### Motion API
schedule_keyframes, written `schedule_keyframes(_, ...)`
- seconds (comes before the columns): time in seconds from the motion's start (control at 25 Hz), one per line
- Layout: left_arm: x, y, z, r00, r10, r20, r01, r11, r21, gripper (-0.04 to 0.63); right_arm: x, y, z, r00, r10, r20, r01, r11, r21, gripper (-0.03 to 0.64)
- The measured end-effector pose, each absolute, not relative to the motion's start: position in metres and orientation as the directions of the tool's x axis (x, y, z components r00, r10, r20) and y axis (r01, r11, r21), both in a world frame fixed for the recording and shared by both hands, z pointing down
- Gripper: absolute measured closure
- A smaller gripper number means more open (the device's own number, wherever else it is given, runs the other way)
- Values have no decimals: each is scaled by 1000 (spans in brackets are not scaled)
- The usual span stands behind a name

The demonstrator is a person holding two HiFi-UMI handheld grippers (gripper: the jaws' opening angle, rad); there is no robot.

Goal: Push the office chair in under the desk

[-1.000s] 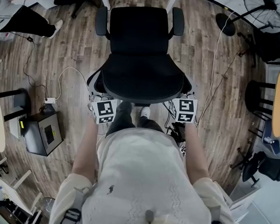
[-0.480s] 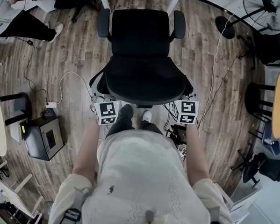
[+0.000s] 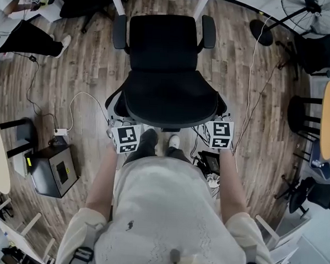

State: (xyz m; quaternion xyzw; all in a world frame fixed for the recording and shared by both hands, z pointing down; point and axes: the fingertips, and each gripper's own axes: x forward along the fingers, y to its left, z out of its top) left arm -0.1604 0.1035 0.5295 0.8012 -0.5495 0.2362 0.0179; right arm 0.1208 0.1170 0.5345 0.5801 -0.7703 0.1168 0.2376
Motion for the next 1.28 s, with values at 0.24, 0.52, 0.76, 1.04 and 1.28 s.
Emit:
schedule_keyframes(0.24,-165,91,530,292,-868,401,-886,-404,-229,370,116,106,535,-201,-839,506,-952,289,101,362)
schedule_keyframes(0.52,-170,71,526,308,-865,396,-881,-417,-225,371,111,88,533,-194,-844,500,-954,280,104,362)
schedule_keyframes(0.76,-173,58,527,309,-866,394,-880,-417,-227,372,109,74,535,-191,-846,497,-955,278,107,362)
schedule_keyframes(1.04,-173,55,524,316,-861,399,-875,-427,-227,373,109,73,532,-176,-854,489,-959,261,111,362)
schedule_keyframes(1.28,-194,38,523,325,-858,397,-869,-436,-232,373,87,61,531,-167,-854,493,-962,250,107,362)
